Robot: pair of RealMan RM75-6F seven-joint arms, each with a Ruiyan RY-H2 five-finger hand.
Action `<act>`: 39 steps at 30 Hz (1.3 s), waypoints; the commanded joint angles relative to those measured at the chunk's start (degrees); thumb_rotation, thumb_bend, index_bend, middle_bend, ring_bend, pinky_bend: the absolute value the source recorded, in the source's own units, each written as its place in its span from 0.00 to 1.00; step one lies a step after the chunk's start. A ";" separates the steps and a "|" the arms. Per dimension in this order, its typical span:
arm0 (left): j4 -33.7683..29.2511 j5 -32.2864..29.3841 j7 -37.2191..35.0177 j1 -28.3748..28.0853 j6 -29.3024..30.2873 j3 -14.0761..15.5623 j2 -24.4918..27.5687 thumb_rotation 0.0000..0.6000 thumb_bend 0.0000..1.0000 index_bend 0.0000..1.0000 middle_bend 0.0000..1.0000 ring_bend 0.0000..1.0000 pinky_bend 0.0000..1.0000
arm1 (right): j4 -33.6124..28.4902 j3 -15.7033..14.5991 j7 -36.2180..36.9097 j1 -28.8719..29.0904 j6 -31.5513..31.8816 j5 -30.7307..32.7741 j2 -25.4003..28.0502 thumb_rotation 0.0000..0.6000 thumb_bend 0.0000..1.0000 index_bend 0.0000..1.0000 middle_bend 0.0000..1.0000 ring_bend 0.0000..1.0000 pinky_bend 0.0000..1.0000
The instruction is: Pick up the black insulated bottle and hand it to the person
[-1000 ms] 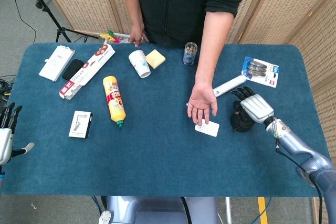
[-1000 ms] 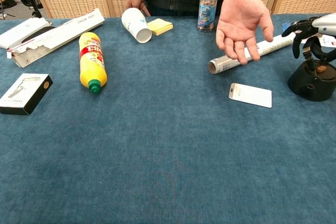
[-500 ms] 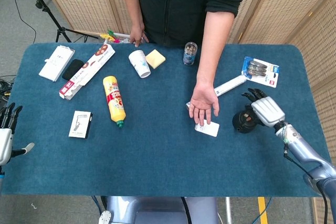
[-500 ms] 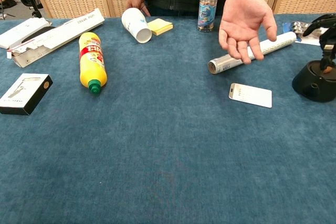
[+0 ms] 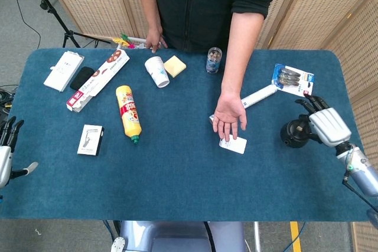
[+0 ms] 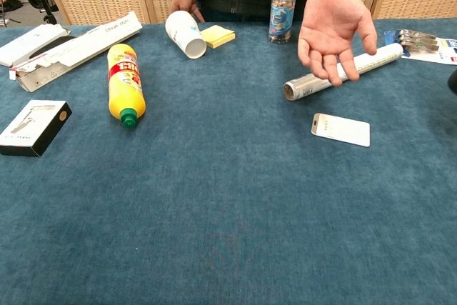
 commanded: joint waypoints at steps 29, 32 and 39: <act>-0.36 -0.22 -3.06 -0.06 -0.64 -0.15 1.84 1.00 0.00 0.00 0.00 0.00 0.12 | -50.26 17.19 -34.66 10.40 -7.30 16.72 12.12 1.00 0.83 0.65 0.17 0.00 0.12; -0.30 -0.30 -3.64 0.03 -0.63 -0.17 2.04 1.00 0.00 0.00 0.00 0.00 0.12 | -49.94 16.91 -36.27 10.52 -7.04 16.72 10.34 1.00 0.83 0.65 0.17 0.00 0.12; -0.16 -0.44 -4.55 0.07 -0.90 -0.15 2.43 1.00 0.00 0.00 0.00 0.00 0.12 | -48.28 15.73 -37.99 9.94 -6.40 15.49 7.79 1.00 0.83 0.65 0.17 0.00 0.12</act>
